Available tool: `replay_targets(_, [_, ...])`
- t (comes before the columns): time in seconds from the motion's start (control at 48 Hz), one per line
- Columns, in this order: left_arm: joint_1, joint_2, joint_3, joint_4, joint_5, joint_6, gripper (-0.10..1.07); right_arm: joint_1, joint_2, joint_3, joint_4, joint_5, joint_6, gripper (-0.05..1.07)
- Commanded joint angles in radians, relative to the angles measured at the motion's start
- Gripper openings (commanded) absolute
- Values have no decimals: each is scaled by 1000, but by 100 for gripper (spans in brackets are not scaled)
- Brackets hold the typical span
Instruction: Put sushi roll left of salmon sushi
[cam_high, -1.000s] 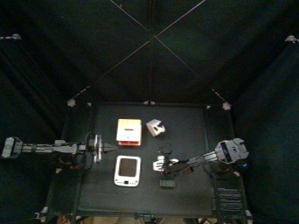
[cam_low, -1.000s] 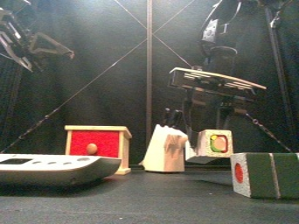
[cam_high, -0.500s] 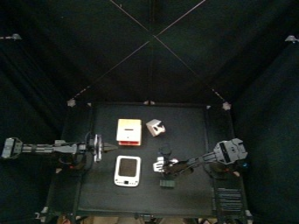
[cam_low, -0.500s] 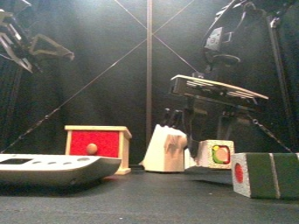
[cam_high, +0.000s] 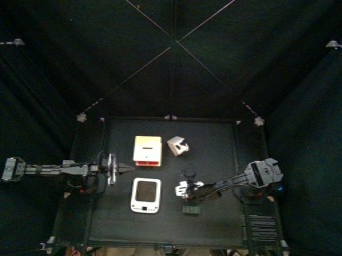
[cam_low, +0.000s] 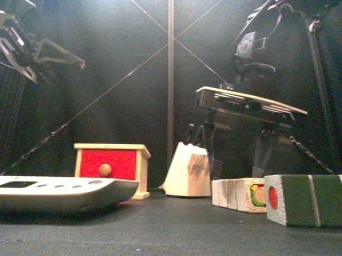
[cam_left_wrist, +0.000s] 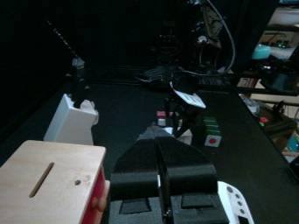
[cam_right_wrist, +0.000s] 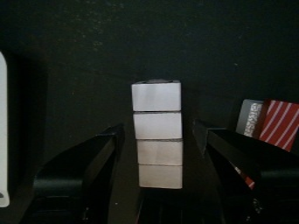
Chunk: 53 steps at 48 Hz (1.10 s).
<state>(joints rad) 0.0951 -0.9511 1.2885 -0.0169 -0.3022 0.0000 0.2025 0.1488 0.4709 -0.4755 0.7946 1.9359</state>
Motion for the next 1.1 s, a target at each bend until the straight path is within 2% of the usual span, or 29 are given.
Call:
replay_targets(0.0, [2,5,-14,-2,-3,2,-1,-2,-21,-14,-5,0,-2,94])
replay_targets(0.625, [2,5,-14,0,-3,2,-1,-61,-5,15,-23,6,2,94])
replay_targets(1.083, [2,5,-14,0,-3,2,-1,-74,-15,23,-34,6,-2,94])
